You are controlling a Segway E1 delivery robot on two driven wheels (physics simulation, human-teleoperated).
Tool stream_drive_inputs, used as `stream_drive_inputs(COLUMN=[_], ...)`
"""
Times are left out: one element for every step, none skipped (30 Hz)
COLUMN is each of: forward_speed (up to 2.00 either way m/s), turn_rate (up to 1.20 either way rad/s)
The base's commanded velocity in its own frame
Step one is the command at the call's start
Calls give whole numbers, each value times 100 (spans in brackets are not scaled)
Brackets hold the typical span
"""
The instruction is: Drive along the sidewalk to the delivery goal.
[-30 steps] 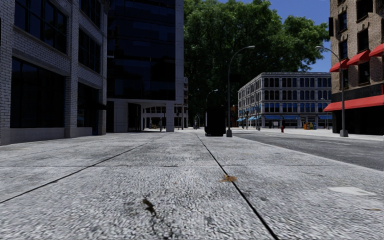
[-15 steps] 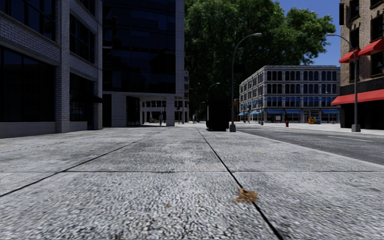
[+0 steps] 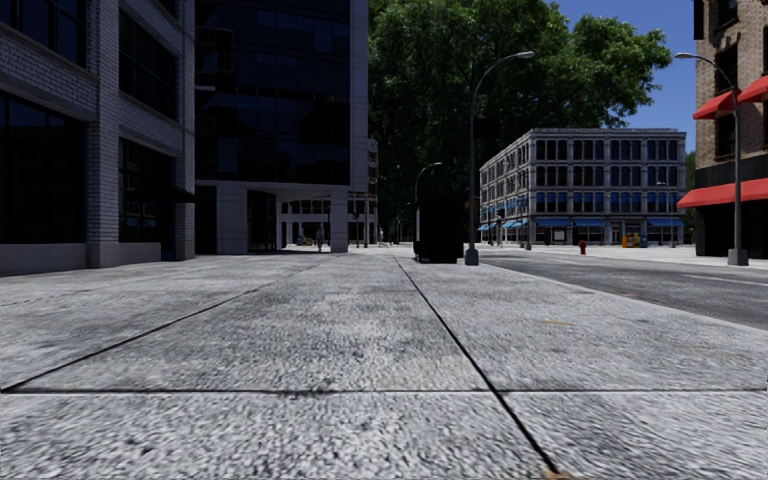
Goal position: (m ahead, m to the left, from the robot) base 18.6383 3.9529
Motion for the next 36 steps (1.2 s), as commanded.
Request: stream_drive_inputs(forward_speed=[186, 186, 186, 186, 186, 186, 186, 186, 186, 186, 186, 186, 186, 186, 186, 186, 186, 186, 186, 186, 186, 186, 186, 186, 186, 186, 186, 186, 186, 186, 186, 186, 186, 186, 186, 186], turn_rate=[0, 0, 0, 0, 0, 0, 0, 0, 0, 0, 0, 0, 0, 0, 0, 0, 0, 0, 0, 0, 0, 0, 0, 0, 0, 0, 0, 0, 0, 0, 0, 0, 0, 0, 0, 0])
